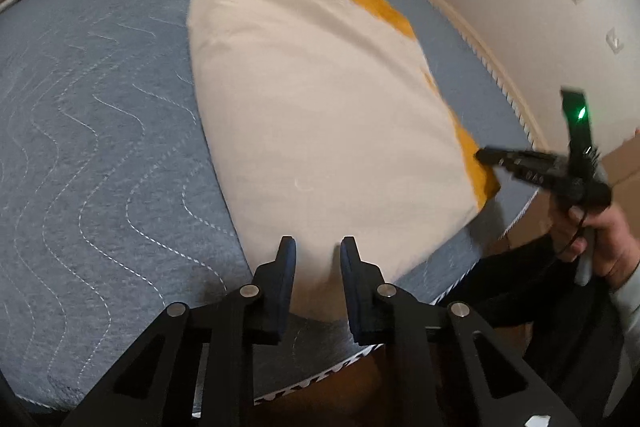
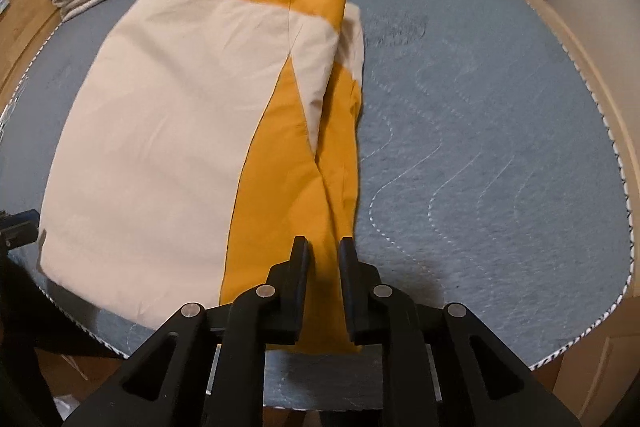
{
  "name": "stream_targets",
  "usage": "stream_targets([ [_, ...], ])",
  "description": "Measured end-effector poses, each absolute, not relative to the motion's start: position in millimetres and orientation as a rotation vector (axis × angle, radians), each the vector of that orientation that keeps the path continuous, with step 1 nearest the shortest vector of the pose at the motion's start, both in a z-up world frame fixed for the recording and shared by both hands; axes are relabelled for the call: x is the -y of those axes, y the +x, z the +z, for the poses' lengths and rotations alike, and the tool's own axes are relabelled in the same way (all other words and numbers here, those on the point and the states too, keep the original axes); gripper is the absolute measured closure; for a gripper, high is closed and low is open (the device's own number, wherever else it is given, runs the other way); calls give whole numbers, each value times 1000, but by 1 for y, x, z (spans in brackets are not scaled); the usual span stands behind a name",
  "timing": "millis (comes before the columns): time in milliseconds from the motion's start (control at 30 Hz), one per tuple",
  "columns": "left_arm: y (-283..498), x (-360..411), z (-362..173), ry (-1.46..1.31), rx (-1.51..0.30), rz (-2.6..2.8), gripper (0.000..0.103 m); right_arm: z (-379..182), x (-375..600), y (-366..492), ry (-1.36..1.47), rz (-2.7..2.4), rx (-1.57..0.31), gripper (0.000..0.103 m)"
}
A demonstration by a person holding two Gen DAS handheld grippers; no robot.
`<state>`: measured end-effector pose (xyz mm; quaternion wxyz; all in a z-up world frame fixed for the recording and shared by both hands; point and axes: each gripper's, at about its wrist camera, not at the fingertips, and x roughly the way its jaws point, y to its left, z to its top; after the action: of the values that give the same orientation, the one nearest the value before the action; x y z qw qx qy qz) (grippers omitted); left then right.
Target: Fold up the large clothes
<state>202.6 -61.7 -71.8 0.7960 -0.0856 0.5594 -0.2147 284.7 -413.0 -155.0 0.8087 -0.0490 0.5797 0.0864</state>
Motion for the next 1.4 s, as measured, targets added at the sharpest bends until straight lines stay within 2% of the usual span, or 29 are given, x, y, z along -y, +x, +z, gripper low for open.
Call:
stream_targets([
  [67,203,67,-81,-132,-1231,-441,82,-161,415,282,-98,203,-1276,85],
  [167,209,64,-82,-182,-1243,-438,80,-195,421,281,-194,142,-1407,85],
  [233,211,58,-79,-225,-1232,-432,80,-203,428,284,-158,124,-1445,85],
  [300,213,49,-73,-267,-1201,-418,80,-186,436,289,-84,117,-1372,85],
  [367,217,36,-68,-328,-1169,-407,80,-151,449,295,9,108,-1213,83],
  [433,224,19,-68,-402,-1152,-399,70,-130,456,298,95,123,-1112,65],
  [467,232,14,-71,-432,-1151,-392,66,-126,457,300,123,128,-1086,40],
  [500,238,9,-73,-457,-1149,-386,59,-124,456,305,159,140,-1071,24],
  [633,267,-9,-90,-573,-1160,-361,38,-154,438,332,221,195,-1188,22],
  [767,294,-13,-124,-720,-1228,-373,33,-199,428,350,236,200,-1324,22],
  [833,305,-17,-144,-812,-1248,-388,24,-207,429,352,291,195,-1351,22],
  [1000,328,-6,-158,-865,-1250,-457,24,-221,441,360,378,182,-1377,22],
  [1067,332,-3,-160,-872,-1246,-466,24,-222,441,358,377,185,-1378,23],
  [1133,341,1,-163,-871,-1226,-474,24,-224,445,362,391,196,-1374,30],
  [1200,345,5,-160,-837,-1198,-486,25,-225,436,370,413,216,-1358,45],
  [1267,349,10,-158,-808,-1175,-488,30,-219,426,370,391,215,-1323,65],
  [1300,350,11,-156,-799,-1164,-484,37,-220,419,376,379,209,-1311,77],
  [1400,357,8,-143,-770,-1134,-477,57,-216,413,379,390,192,-1271,89],
])
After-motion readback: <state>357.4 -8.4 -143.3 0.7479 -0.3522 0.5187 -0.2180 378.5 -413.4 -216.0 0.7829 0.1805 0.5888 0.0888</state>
